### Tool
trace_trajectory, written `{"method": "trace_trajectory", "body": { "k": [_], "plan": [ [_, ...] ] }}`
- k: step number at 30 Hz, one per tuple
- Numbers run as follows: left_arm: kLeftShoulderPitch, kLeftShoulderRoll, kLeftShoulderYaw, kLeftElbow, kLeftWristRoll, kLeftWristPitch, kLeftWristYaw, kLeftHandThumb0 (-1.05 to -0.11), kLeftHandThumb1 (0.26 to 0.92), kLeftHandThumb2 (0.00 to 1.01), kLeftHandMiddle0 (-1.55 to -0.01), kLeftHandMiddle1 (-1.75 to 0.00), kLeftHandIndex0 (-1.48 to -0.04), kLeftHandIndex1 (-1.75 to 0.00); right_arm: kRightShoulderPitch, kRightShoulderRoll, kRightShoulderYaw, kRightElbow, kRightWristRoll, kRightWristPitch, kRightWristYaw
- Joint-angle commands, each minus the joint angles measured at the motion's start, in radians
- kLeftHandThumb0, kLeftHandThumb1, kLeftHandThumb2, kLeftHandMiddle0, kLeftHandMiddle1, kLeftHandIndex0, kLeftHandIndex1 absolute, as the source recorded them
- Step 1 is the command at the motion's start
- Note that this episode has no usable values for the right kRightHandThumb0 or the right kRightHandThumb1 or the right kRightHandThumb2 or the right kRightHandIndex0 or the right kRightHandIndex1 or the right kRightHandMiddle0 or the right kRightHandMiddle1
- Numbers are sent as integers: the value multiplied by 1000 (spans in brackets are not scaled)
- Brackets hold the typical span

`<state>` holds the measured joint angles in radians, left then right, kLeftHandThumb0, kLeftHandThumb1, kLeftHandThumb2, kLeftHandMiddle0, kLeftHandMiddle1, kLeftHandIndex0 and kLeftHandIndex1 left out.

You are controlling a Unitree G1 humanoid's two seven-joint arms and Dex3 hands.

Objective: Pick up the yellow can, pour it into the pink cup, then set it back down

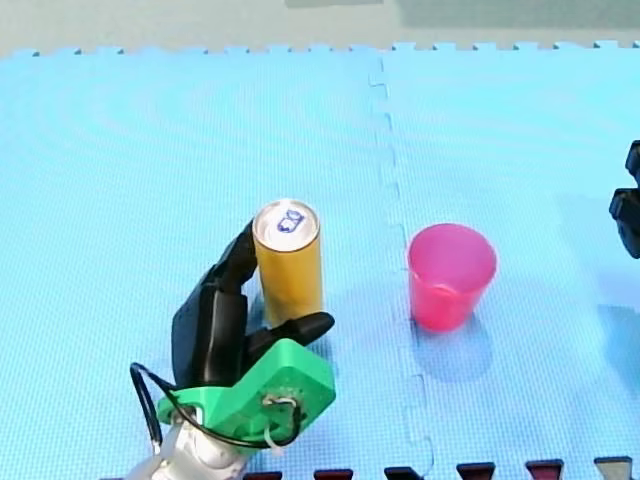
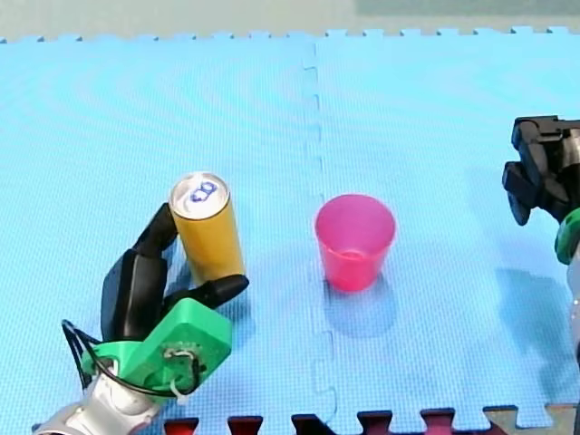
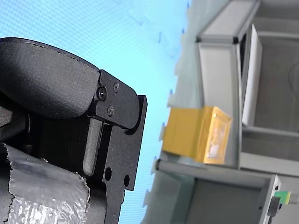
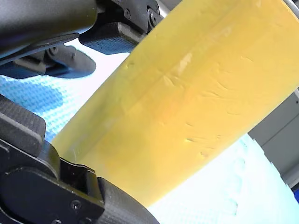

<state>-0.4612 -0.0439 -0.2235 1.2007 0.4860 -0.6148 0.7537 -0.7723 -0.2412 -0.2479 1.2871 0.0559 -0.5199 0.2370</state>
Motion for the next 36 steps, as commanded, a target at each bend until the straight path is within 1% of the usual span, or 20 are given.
{"method": "trace_trajectory", "body": {
  "k": [1, 8, 16, 19, 21, 25, 36],
  "plan": [
    [-3, 0, 3, 1, -14, -3, -4, -1048, 791, 8, -299, 0, -282, 0, 0, -3, -2, 0, 1, -4, 0],
    [0, -9, 21, 1, -63, -32, -39, -1048, 788, 4, -292, 0, -288, -3, -1, -4, -8, 2, 8, -2, 7],
    [1, -10, 33, -10, -99, -18, -104, -1048, 791, 4, -281, 0, -278, -1, -4, -5, -14, 4, 11, 2, 12],
    [6, -11, 46, -19, -127, -23, -152, -1048, 794, 5, -274, 0, -251, 0, -4, -7, -15, 5, 11, 4, 14],
    [9, -16, 66, -27, -164, -29, -207, -1048, 793, 3, -272, 0, -238, 0, -5, -8, -16, 5, 11, 6, 17],
    [13, -17, 92, -46, -211, -21, -280, -1048, 788, 0, -257, 0, -214, 0, -6, -7, -17, 5, 13, 9, 18],
    [35, -21, 114, -99, -240, 3, -341, -1048, 793, 2, -259, -3, -203, 0, -6, -5, -17, 5, 13, 10, 16]
  ]
}}
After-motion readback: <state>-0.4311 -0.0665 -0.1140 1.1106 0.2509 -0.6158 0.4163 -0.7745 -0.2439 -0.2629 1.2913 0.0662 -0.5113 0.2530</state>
